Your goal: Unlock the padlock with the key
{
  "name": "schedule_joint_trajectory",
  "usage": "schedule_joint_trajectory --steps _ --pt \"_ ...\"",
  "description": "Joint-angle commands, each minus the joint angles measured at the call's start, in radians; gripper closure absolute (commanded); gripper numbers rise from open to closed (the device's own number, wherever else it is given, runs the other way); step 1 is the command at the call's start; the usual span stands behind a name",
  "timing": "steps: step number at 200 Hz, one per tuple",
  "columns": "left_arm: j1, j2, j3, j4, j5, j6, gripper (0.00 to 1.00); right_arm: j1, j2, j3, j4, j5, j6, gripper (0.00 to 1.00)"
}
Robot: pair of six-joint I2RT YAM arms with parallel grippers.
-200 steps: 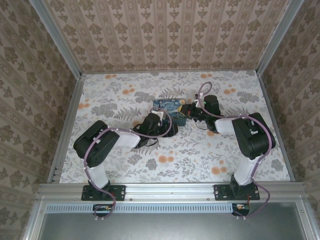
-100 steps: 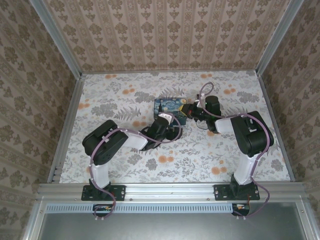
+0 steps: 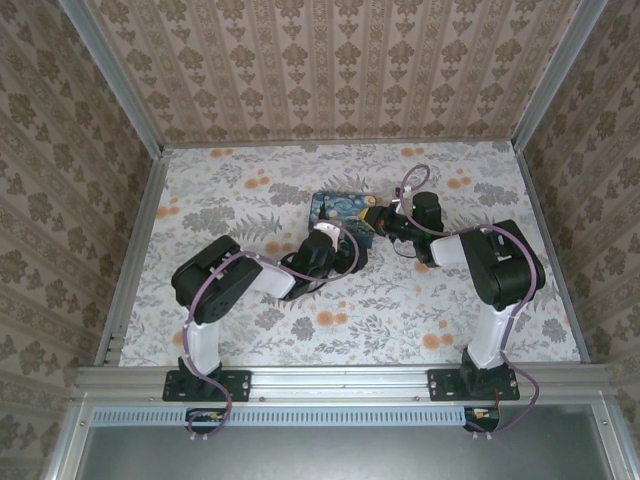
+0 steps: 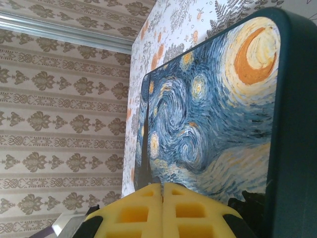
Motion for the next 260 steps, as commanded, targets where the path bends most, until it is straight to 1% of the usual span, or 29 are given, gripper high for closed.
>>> schedule_joint_trajectory --steps 1,29,54,134,183,228,260 --pt "0.031 0.03 -0.043 0.199 0.05 -0.129 0.19 -0.006 0.037 -0.023 -0.006 -0.004 0.014 1.0" --pt "0.048 0.055 -0.076 0.297 0.057 -0.191 0.19 -0.007 0.049 -0.024 0.006 -0.005 0.019 1.0" --pt "0.047 0.07 -0.081 0.33 0.061 -0.211 0.21 -0.007 0.06 -0.026 0.01 -0.006 0.02 1.0" --pt "0.016 0.043 -0.118 0.376 0.045 -0.231 0.24 -0.007 0.072 -0.032 0.025 -0.005 0.029 1.0" --pt "0.009 0.108 -0.101 0.416 0.037 -0.266 0.25 -0.007 0.073 -0.041 0.026 0.003 0.029 1.0" --pt "0.01 0.154 -0.108 0.472 0.004 -0.306 0.25 -0.007 0.072 -0.043 0.019 0.006 0.026 1.0" --pt "0.008 0.147 -0.111 0.453 -0.011 -0.33 0.24 -0.007 0.074 -0.041 0.017 0.008 0.027 1.0"
